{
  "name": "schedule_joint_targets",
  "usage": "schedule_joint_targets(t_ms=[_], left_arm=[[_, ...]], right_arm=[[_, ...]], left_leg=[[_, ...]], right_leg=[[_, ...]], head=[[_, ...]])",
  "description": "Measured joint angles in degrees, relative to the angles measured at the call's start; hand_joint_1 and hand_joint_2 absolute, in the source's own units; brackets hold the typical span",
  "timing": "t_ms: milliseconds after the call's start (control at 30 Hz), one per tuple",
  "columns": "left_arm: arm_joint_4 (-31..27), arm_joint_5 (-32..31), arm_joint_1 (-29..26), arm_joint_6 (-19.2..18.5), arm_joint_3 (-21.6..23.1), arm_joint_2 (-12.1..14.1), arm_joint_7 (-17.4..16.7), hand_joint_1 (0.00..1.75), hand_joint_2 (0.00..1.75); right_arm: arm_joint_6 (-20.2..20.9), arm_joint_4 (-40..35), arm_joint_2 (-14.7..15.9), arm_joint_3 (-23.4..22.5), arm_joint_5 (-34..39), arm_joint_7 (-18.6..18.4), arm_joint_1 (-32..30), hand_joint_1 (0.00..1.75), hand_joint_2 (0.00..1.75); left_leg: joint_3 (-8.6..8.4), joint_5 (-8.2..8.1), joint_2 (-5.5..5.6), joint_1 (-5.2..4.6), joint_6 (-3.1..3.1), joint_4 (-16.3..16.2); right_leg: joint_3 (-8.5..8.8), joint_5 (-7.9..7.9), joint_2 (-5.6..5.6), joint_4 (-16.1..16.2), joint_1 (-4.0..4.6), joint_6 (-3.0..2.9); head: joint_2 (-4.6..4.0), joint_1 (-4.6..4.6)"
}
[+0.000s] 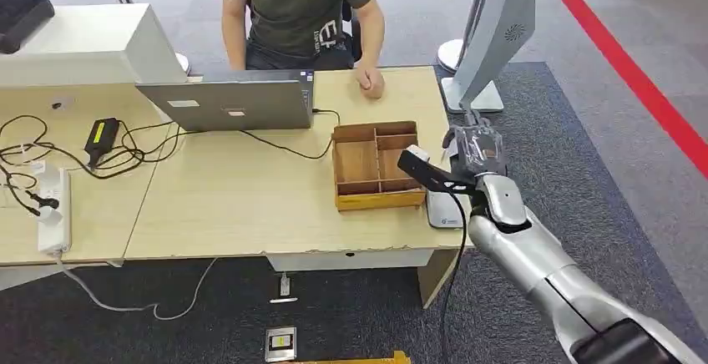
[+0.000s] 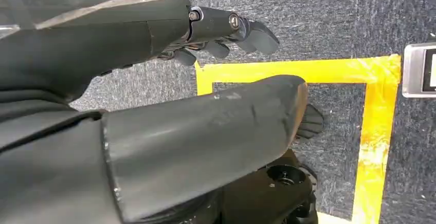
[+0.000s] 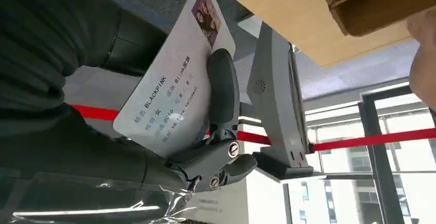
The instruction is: Pass the card to the sensor for recognition and then transmit it.
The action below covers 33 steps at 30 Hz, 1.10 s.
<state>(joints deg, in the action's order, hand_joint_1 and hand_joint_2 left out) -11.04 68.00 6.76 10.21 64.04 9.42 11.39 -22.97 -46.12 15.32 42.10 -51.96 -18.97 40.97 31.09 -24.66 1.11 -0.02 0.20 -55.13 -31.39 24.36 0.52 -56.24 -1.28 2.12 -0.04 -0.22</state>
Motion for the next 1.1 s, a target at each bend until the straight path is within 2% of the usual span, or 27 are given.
schedule_joint_targets(t_ms=[433, 1100], left_arm=[[0.0, 0.26, -0.04, 0.17, 0.0, 0.02, 0.2, 0.0, 0.0], [0.0, 0.09, -0.02, 0.59, -0.02, -0.02, -0.07, 0.0, 0.0]], right_arm=[[-1.55, 5.05, -0.2, -0.28, 5.07, 2.84, -2.79, 1.75, 1.75], [-1.73, 11.26, -2.36, -1.57, 6.6, 5.86, -4.66, 1.75, 1.75]], left_leg=[[0.01, 0.0, 0.0, 0.0, 0.0, 0.0], [0.01, 0.0, 0.0, 0.0, 0.0, 0.0]], right_leg=[[0.0, 0.0, 0.0, 0.0, 0.0, 0.0], [0.0, 0.0, 0.0, 0.01, 0.0, 0.0]], head=[[0.0, 0.0], [0.0, 0.0]])
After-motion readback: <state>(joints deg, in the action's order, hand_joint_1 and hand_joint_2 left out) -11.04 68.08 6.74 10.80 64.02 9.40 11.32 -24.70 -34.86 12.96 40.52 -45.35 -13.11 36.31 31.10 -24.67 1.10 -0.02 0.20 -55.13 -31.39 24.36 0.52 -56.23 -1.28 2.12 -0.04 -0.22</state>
